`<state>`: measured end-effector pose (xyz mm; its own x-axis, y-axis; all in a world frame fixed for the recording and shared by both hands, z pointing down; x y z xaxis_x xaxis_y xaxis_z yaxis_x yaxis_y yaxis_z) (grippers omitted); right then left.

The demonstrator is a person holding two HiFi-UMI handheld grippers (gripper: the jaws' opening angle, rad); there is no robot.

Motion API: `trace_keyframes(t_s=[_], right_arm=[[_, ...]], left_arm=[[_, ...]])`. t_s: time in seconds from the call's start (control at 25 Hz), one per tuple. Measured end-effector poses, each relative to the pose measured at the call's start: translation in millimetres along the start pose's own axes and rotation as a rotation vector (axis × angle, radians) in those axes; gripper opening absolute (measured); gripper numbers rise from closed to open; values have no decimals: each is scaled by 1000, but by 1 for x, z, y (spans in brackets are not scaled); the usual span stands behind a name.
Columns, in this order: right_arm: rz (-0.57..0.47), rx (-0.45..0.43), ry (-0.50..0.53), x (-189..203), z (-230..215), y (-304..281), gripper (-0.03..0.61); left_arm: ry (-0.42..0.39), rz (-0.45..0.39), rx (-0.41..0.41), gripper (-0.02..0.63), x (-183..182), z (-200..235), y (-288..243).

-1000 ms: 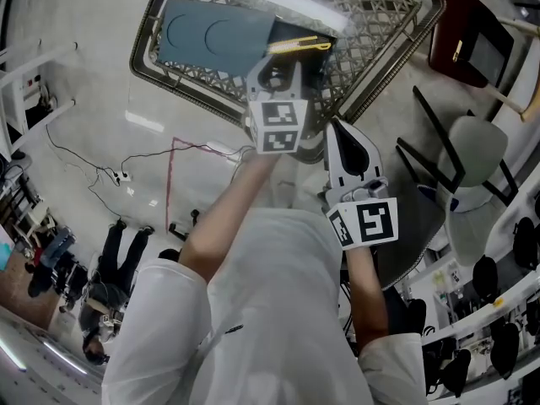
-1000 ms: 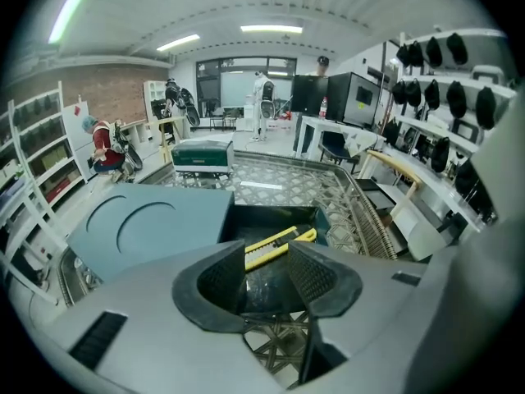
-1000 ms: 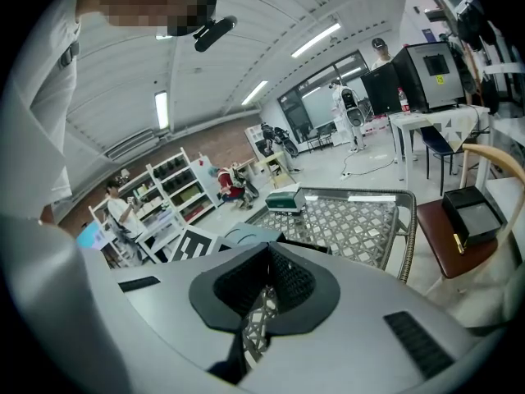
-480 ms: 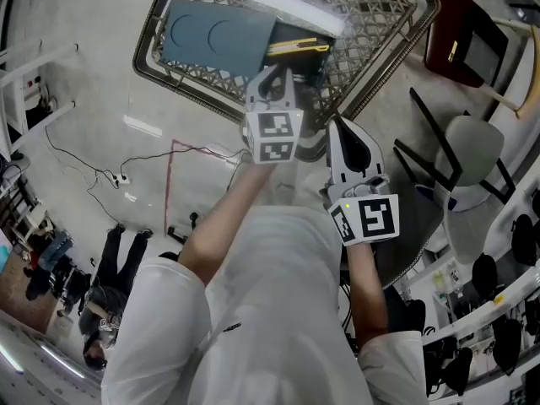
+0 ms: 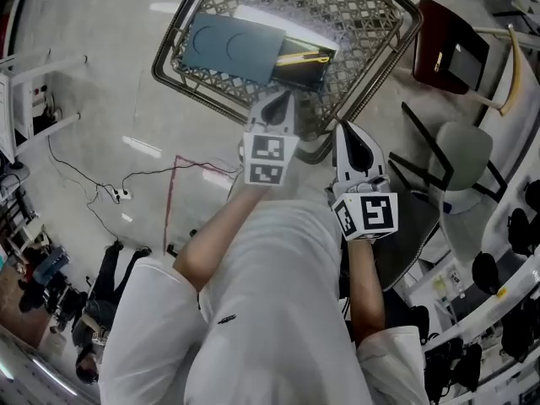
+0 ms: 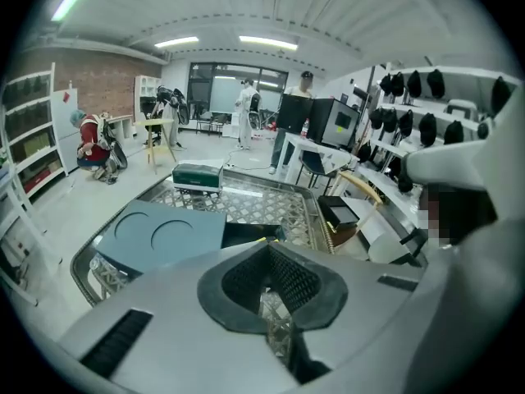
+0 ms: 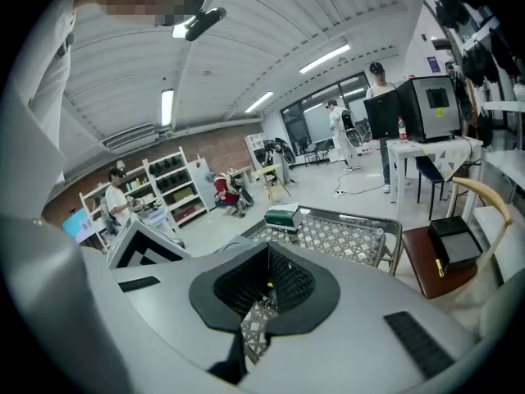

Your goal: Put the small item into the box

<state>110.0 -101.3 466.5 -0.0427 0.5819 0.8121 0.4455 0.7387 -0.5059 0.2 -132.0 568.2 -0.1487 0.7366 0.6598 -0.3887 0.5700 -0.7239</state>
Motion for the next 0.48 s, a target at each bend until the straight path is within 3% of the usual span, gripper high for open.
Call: trace_keyframes(t_s=[0.48], right_arm=[[-81,87,58,-39,32,45,0]], left_arm=[[-30,-117,108,2,-51,3,109]])
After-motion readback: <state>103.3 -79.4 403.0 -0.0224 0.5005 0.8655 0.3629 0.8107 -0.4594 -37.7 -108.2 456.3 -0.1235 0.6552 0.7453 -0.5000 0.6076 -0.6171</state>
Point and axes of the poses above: the fingertips, and each gripper's own axes: y backward along the fingers, z to its left, x out of its underside, the point moved 2 cm from there along y, backward along the fingers, and after that the axes turned 3 degrees about z, right-handed, at the moved point
